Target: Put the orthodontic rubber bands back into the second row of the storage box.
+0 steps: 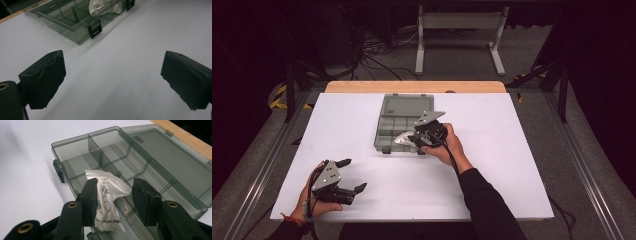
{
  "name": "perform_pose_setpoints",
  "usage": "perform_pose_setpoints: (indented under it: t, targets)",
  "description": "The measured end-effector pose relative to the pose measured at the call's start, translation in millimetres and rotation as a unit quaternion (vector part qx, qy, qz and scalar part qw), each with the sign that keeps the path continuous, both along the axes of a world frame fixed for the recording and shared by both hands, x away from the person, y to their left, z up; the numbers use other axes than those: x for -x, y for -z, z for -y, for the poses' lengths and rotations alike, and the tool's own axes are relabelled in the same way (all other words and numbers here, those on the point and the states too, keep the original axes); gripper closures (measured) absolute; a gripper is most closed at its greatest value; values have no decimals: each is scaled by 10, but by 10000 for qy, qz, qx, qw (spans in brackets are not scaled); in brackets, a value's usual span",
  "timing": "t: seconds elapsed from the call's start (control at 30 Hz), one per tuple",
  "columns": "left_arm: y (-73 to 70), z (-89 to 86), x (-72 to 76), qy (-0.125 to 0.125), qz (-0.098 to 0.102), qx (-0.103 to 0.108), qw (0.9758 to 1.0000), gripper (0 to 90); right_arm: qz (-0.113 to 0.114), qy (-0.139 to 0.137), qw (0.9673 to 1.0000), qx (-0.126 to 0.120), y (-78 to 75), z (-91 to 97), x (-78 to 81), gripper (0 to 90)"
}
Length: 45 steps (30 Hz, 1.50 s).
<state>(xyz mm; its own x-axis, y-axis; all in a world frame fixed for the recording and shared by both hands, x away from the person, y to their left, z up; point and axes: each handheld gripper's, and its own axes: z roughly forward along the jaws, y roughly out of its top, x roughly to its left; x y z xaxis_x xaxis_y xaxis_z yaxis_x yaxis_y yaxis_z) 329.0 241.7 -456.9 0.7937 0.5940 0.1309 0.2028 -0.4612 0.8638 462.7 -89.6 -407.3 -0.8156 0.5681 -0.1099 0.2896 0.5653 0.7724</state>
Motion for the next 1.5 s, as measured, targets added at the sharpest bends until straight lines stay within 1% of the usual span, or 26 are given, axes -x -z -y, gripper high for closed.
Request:
perform_pose_setpoints:
  t: [0.07, 0.13, 0.23, 0.27, 0.33, 0.4, 0.47, 0.57, 0.63, 0.7, 0.73, 0.8, 0.83, 0.9, 0.93, 0.97, 1.0, 1.03, 1.1, 1.2, 1.23, 1.33, 1.4, 1.43, 1.47, 1.5]
  targets:
    - [1, 2, 0, -42, 16, -39, 10000, 81, 79, 23, 9999, -82, -16, 26, 36, 544]
    - [2, -5, -4, -70, -12, 7, 10000, 85, 160, 17, 9998, -96, -34, 55, 66, 542]
    - [0, -7, -7, -120, 12, -24, 9999, 92, 245, 34, 9995, -184, -66, 109, 121, 538]
    - [-2, -15, -14, -130, -27, 39, 9999, 94, 307, 63, 9993, -201, -74, 128, 137, 531]
    - [-2, -20, -18, -153, -26, 39, 9999, 95, 328, 86, 9991, -257, -93, 165, 166, 532]
    - [-4, -26, -23, -173, -42, 49, 9998, 96, 446, 123, 9985, -277, -111, 202, 203, 524]
    - [-3, -23, -22, -175, -41, 29, 9998, 97, 485, 96, 9982, -344, -129, 241, 242, 514]
    - [-10, -22, -22, -220, -33, 51, 9997, 98, 545, 131, 9979, -318, -146, 292, 304, 479]
    - [-14, -34, -25, -249, -55, 107, 9996, 97, 607, 207, 9975, -301, -155, 331, 355, 456]
    - [-18, -41, -24, -259, -37, 104, 9996, 98, 652, 197, 9969, -391, -161, 380, 399, 428]
    - [-20, -43, -25, -251, -46, 120, 9996, 97, 678, 221, 9966, -403, -162, 399, 417, 423]
    - [-21, -39, -27, -267, -41, 77, 9996, 97, 716, 246, 9963, -410, -162, 454, 460, 401]
    - [-20, -36, -26, -241, -45, 68, 9997, 97, 724, 251, 9962, -424, -161, 473, 476, 394]
    - [-21, -32, -24, -225, -51, 54, 9997, 96, 657, 286, 9965, -435, -166, 532, 517, 358]
    - [-20, -29, -23, -197, -85, 54, 9998, 96, 687, 293, 9962, -455, -171, 562, 539, 353]
    - [-19, -28, -23, -188, -106, 53, 9998, 94, 674, 306, 9959, -526, -177, 592, 558, 351]
    - [-19, -25, -21, -195, -92, 32, 9998, 90, 724, 309, 9954, -552, -183, 619, 578, 347]
    - [-21, -24, -19, -206, -82, 18, 9998, 90, 842, 330, 9947, -497, -184, 638, 607, 343]
    - [-23, -27, -20, -199, -93, 45, 9997, 88, 918, 326, 9946, -368, -179, 671, 638, 316]
    - [-25, -28, -18, -217, -62, 22, 9997, 87, 976, 382, 9938, -378, -163, 737, 687, 279]
    - [-29, -29, -15, -233, -42, 7, 9997, 87, 1007, 418, 9934, -364, -159, 760, 706, 252]
    - [-35, -42, -19, -236, -44, 27, 9997, 85, 1089, 517, 9920, -377, -150, 836, 759, 205]
    - [-41, -56, -29, -220, -47, 66, 9997, 78, 1194, 611, 9902, -396, -144, 890, 799, 159]
    - [-41, -56, -29, -220, -47, 66, 9997, 75, 1194, 611, 9902, -396, -144, 890, 799, 159]
    - [-46, -66, -38, -244, -39, 66, 9997, 73, 1209, 672, 9893, -459, -133, 957, 842, 139]
    - [-49, -71, -40, -239, -29, 87, 9997, 69, 1207, 687, 9892, -461, -128, 976, 857, 130]
